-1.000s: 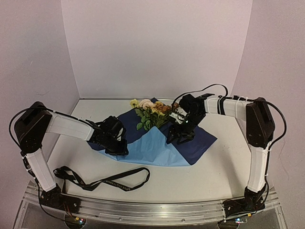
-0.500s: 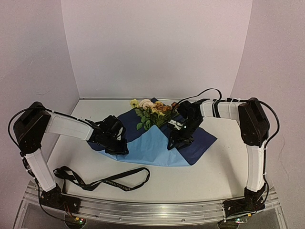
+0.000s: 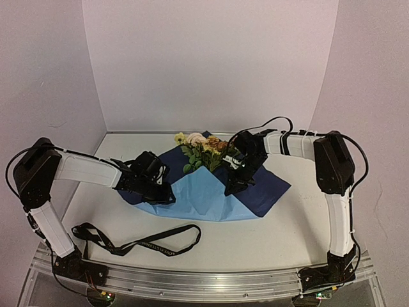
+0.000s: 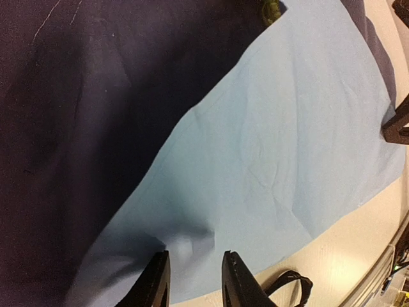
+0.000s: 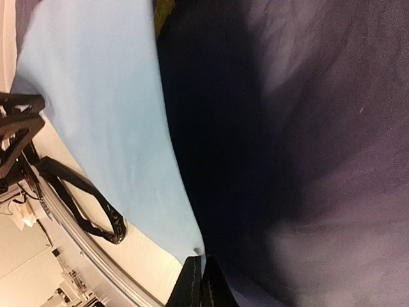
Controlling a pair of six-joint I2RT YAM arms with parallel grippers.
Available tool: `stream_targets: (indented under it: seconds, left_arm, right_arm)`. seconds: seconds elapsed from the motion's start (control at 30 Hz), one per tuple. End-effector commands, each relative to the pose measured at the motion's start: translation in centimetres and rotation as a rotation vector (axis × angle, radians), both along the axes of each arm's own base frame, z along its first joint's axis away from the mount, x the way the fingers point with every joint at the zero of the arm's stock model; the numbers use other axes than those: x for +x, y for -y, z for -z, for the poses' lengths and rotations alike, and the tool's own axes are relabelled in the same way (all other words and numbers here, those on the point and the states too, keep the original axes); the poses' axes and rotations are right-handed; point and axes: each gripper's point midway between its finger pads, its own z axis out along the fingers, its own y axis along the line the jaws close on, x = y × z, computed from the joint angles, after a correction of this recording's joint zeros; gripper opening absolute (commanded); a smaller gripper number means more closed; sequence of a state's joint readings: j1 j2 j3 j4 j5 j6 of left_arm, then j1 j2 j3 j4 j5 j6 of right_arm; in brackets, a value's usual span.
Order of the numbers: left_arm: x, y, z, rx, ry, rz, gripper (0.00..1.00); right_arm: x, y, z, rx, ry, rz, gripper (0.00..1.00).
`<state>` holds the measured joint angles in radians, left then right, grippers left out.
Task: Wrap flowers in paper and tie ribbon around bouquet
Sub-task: Press the fold line of the 1/4-folded wrapping paper.
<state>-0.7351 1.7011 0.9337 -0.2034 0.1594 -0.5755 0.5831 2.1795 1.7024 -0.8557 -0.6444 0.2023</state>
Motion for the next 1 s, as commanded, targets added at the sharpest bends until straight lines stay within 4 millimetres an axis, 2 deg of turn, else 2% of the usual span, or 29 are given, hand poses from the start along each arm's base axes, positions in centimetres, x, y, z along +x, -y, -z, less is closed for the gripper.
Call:
stream_targets:
  seconds: [0.0, 0.17, 0.5, 0.73, 0.83, 0.97]
  left_arm:
    - [0.2, 1.7, -3.1, -0.091, 0.077, 0.058, 0.31]
    - [0.4, 1.1, -1.8, -0.041, 0.063, 0.036, 0.3]
    - [0.8, -3.3, 2.0, 0.09, 0.006, -0.177, 0.26]
    - [-1.0, -5.1, 4.5, 0.118, -0.097, -0.268, 0.2]
    - [-1.4, -6.3, 4.9, 0.143, -0.105, -0.328, 0.15]
    - [-2.2, -7.0, 4.8, 0.139, -0.123, -0.355, 0.12]
  right_arm:
    - [2.5, 0.0, 0.2, -0.051, 0.069, 0.032, 0.0]
    - [3.9, 0.1, 0.8, -0.093, 0.108, 0.046, 0.0]
    - [5.2, 0.0, 1.1, -0.138, 0.124, 0.057, 0.0]
    - [5.3, -0.1, 1.1, -0.154, 0.109, 0.069, 0.0]
    - [5.3, 0.0, 1.3, -0.159, 0.105, 0.069, 0.0]
    - [5.5, -0.1, 1.2, -0.159, 0.106, 0.073, 0.0]
